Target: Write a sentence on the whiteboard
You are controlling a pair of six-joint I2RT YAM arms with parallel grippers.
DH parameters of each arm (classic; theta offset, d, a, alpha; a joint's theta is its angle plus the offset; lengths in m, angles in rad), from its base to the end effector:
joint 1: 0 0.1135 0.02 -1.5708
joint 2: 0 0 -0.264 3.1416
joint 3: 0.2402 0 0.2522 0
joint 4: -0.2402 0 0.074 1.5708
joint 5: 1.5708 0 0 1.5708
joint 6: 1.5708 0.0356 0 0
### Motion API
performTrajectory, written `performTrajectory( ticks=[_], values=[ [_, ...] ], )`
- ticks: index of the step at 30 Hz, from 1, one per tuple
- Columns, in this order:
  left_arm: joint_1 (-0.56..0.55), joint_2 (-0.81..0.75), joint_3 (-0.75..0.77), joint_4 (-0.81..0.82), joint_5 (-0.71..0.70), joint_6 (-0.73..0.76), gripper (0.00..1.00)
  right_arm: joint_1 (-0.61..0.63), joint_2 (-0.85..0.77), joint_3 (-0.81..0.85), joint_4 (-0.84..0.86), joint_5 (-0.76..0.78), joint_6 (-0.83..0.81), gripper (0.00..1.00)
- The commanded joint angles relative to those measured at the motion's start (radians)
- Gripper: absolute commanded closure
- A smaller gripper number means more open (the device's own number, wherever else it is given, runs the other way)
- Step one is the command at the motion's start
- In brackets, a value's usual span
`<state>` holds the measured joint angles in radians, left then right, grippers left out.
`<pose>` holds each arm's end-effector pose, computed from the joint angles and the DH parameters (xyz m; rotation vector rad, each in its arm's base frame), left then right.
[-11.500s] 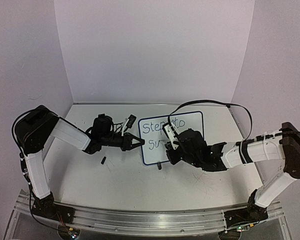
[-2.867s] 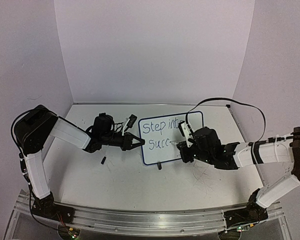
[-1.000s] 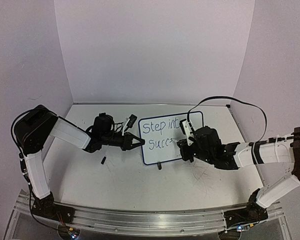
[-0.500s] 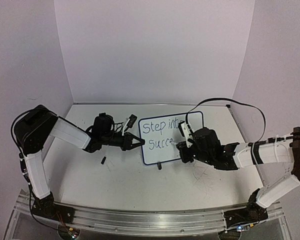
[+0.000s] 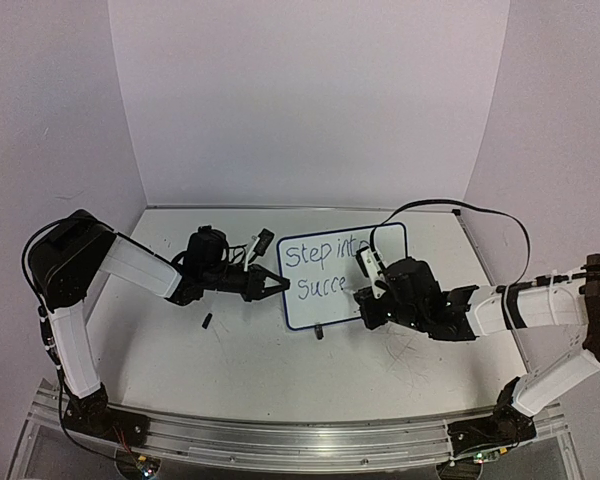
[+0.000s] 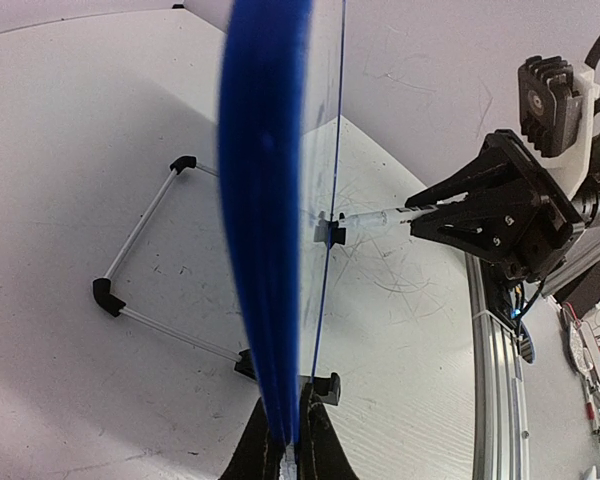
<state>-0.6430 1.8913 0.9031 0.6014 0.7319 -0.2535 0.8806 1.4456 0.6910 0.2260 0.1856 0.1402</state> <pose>0.2907 -0.2476 0.1546 0.8998 1.8773 -1.2838 0.1965 0.2277 0.1964 -0.6597 2.0121 0.4212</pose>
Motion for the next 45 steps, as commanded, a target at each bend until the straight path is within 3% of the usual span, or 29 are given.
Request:
performTrajectory(
  ticks=[1,15,22,45],
  values=[
    [0.009,-0.001,-0.003,-0.102,-0.102,0.065,1.00,0.003,0.011,0.005,-0.022,0.029,0.012,1.00],
    [0.009,0.003,-0.003,-0.103,-0.102,0.066,1.00,0.003,-0.022,0.014,-0.027,0.115,0.006,1.00],
    [0.009,-0.001,-0.004,-0.104,-0.104,0.067,1.00,-0.003,-0.159,-0.081,0.070,0.072,-0.031,1.00],
    [0.009,0.011,0.010,-0.106,-0.093,0.064,1.00,-0.032,-0.077,-0.044,0.140,0.095,-0.008,1.00]
  ],
)
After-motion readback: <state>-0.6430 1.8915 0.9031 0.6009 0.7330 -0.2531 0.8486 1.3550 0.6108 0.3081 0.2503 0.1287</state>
